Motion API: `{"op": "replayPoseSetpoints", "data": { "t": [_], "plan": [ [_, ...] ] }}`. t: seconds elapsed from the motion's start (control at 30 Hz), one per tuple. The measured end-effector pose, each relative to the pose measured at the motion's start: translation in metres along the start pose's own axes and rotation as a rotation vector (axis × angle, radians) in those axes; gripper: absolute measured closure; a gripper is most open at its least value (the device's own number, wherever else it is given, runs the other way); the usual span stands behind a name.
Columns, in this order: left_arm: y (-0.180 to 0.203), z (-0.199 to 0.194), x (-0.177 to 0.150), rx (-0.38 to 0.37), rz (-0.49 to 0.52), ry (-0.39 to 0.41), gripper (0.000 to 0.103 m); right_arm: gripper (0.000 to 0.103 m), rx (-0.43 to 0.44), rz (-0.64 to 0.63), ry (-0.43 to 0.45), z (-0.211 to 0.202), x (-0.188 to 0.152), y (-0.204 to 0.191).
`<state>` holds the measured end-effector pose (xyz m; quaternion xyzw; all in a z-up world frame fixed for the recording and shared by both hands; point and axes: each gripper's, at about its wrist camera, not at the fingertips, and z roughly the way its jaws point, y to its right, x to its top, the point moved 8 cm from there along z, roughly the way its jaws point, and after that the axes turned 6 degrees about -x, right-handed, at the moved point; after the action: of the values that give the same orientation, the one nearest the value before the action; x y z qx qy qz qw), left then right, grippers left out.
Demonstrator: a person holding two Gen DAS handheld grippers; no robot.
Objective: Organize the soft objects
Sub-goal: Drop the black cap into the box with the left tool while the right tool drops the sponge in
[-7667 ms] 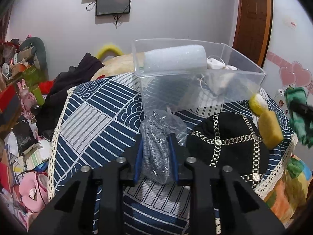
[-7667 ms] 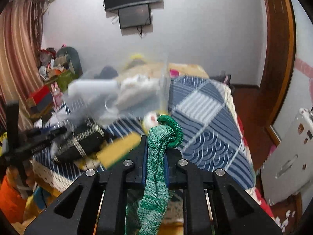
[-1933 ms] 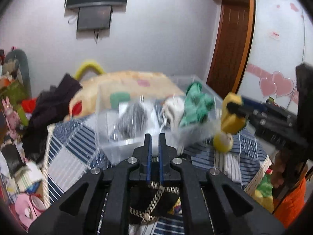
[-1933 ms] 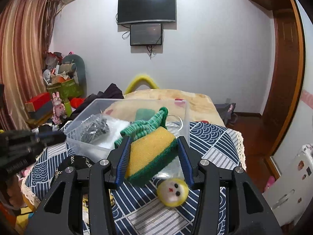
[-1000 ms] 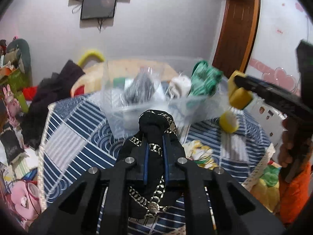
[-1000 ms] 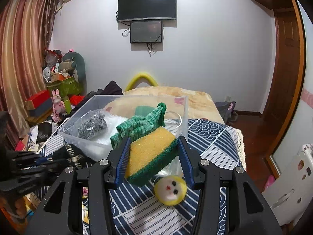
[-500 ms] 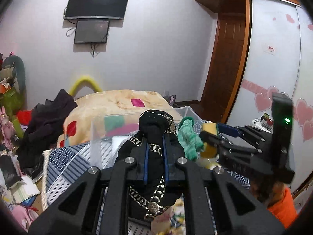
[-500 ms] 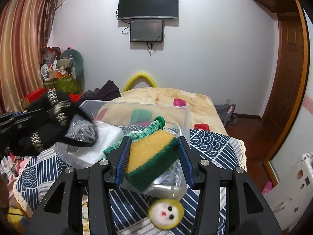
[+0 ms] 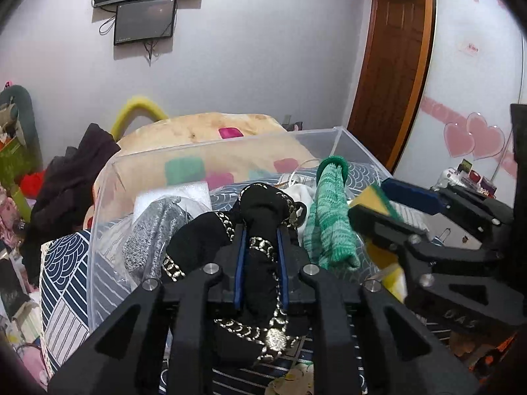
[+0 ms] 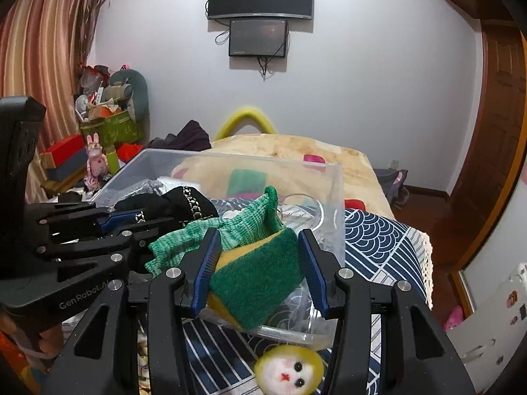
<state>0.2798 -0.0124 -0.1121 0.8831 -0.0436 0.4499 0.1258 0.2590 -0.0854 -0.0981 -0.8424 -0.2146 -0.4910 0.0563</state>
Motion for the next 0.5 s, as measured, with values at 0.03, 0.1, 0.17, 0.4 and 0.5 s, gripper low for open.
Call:
{"op": "replayPoseSetpoints", "data": {
  "t": [0.03,0.1,0.17,0.4,0.5],
  "plan": [
    [-0.001,0.000,0.001,-0.005,-0.005,-0.002,0.080,0.057,-0.001,-0.008,-0.005,0.001,0.000,-0.001],
    [-0.003,-0.003,0.002,-0.009,-0.013,-0.003,0.076,0.050,-0.009,-0.023,-0.015,0.003,-0.001,-0.003],
    [-0.004,-0.009,0.003,-0.021,-0.025,0.001,0.072,0.043,-0.027,-0.040,-0.020,0.003,-0.002,-0.004],
    [-0.004,-0.041,0.010,-0.037,-0.037,0.053,0.057,0.024,-0.021,-0.038,0.016,-0.014,0.003,0.000],
    [0.001,-0.058,0.014,-0.023,-0.021,0.090,0.047,0.022,-0.027,-0.044,0.037,-0.022,0.007,0.001]
  ]
}}
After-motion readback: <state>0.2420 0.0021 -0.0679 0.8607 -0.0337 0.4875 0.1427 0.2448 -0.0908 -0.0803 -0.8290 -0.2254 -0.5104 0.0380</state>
